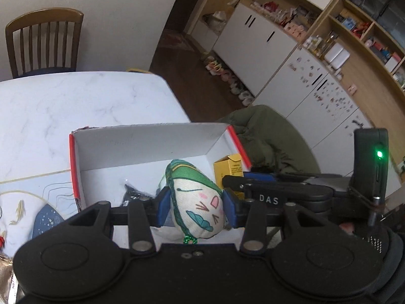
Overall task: Organize objects
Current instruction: 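Carry the yellow box and green plush into the shoebox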
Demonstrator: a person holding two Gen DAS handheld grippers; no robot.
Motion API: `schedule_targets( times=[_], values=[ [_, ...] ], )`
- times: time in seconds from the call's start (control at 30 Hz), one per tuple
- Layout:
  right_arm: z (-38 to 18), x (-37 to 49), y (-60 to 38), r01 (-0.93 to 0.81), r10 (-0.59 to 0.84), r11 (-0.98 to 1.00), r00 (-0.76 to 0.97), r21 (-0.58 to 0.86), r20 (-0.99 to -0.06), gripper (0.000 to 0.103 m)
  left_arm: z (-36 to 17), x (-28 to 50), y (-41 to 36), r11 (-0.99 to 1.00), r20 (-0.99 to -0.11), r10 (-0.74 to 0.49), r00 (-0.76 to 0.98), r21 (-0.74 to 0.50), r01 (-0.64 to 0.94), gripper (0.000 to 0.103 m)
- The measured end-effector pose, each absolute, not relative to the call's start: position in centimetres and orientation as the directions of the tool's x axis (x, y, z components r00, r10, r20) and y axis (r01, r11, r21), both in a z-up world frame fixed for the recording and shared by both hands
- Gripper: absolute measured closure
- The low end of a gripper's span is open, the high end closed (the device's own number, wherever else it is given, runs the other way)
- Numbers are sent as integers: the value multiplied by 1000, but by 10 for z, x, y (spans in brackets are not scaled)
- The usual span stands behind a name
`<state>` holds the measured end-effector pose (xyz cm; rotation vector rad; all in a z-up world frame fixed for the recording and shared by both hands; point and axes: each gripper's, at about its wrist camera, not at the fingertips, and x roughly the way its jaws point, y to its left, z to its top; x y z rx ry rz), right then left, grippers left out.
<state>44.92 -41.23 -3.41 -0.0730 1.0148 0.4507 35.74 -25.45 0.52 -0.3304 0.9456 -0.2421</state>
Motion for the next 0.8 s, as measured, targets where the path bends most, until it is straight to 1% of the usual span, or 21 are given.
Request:
schedule_targets(
  times=[0.1, 0.33, 0.5, 0.8],
  values=[
    [-48, 458, -406, -418, 305, 901, 426, 114, -852, 74, -5, 366, -257, 938, -777, -303, 551, -345, 30, 60],
    [-74, 469, -397, -465, 269, 883, 383, 67, -884, 74, -25, 398, -258, 964, -810, -224, 541, -267, 0, 60],
    [-87, 465, -389, -509, 258, 860, 368, 39, -893, 74, -45, 424, -261, 974, -843, -190, 504, -226, -11, 60],
    [-90, 464, -391, -548, 276, 836, 362, 37, -890, 74, -74, 449, -270, 988, -889, -131, 439, -152, -13, 60]
  ],
)
